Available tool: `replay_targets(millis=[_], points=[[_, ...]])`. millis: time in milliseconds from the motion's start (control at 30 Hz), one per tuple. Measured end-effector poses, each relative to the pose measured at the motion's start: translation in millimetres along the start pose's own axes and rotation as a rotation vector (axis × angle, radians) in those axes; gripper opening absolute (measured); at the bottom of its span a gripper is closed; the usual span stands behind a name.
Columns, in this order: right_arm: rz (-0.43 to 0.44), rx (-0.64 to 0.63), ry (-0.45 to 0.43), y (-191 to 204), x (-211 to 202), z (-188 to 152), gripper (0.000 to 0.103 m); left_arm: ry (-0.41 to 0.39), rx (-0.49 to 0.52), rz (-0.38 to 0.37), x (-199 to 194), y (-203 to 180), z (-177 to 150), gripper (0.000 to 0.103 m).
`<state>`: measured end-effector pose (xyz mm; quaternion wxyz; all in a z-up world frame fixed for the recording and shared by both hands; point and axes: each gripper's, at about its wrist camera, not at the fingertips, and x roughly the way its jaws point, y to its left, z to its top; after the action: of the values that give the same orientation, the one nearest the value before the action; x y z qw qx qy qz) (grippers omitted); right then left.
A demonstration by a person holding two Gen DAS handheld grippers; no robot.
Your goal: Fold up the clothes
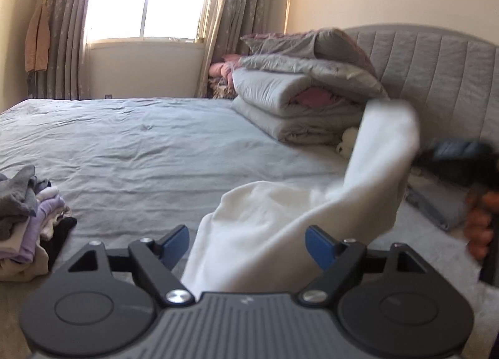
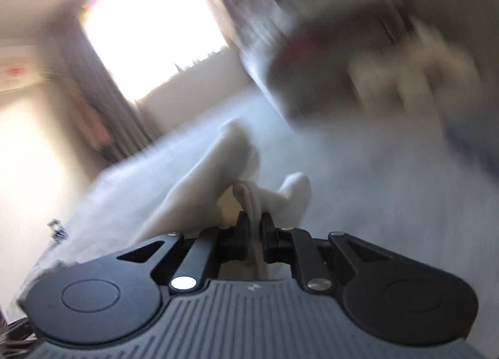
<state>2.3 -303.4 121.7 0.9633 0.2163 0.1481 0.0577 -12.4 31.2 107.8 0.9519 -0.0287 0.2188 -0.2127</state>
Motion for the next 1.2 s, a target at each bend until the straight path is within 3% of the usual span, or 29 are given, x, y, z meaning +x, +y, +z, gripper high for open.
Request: replay_targets(millis=[133, 233, 367, 500, 600, 700, 733, 767, 867, 933, 1033, 1200], points=[[0.164, -0.177, -0.229, 64.1, -58.0, 24.4, 0.012, -0.016, -0.025, 0.014, -9.9, 10.5, 2.0, 0.083], [0.258, -0.299, -0.246, 106.3, -72.0, 24.1, 0.012, -0.022, -0.057, 0.039, -17.9, 23.4, 2.7, 0.083], [0.262, -0.458, -0.021, 137.5, -28.1, -24.0, 0.012, -0.012, -0.137, 0.096, -28.3, 49.0, 1.2, 0.084], [0.323, -0.432, 0.311, 129.3, 23.3, -98.0, 0.013, 0.026, -0.148, 0.121, -29.3, 60.8, -3.0, 0.084], [0.382, -0.464, 0.432, 140.8, 27.3, -125.4, 0.014, 0.051, -0.125, 0.109, -27.4, 59.0, -6.0, 0.085], [0.457, -0.499, 0.513, 152.7, 20.3, -126.9, 0.023, 0.076, -0.116, 0.104, -21.9, 57.6, -8.1, 0.085], [0.48, -0.51, 0.532, 154.0, 18.2, -125.7, 0.038, 0.083, -0.114, 0.1, -20.4, 56.6, -9.1, 0.085], [0.495, -0.524, 0.533, 151.7, 14.1, -121.0, 0.046, 0.09, -0.107, 0.095, -18.4, 54.4, -9.4, 0.085], [0.494, -0.543, 0.489, 128.6, 4.4, -92.2, 0.048, 0.09, -0.059, 0.073, -16.3, 42.9, -10.6, 0.085], [0.469, -0.498, 0.449, 106.8, -4.5, -68.3, 0.057, 0.084, -0.017, 0.046, -16.6, 31.8, -11.4, 0.085], [0.343, -0.405, 0.388, 71.2, -5.6, -38.8, 0.06, 0.084, 0.073, 0.013, -11.9, 10.3, -15.1, 0.087], [0.234, -0.175, 0.508, 26.6, 27.7, -48.5, 0.06, 0.145, 0.207, -0.031, 6.6, -16.0, -27.9, 0.088]])
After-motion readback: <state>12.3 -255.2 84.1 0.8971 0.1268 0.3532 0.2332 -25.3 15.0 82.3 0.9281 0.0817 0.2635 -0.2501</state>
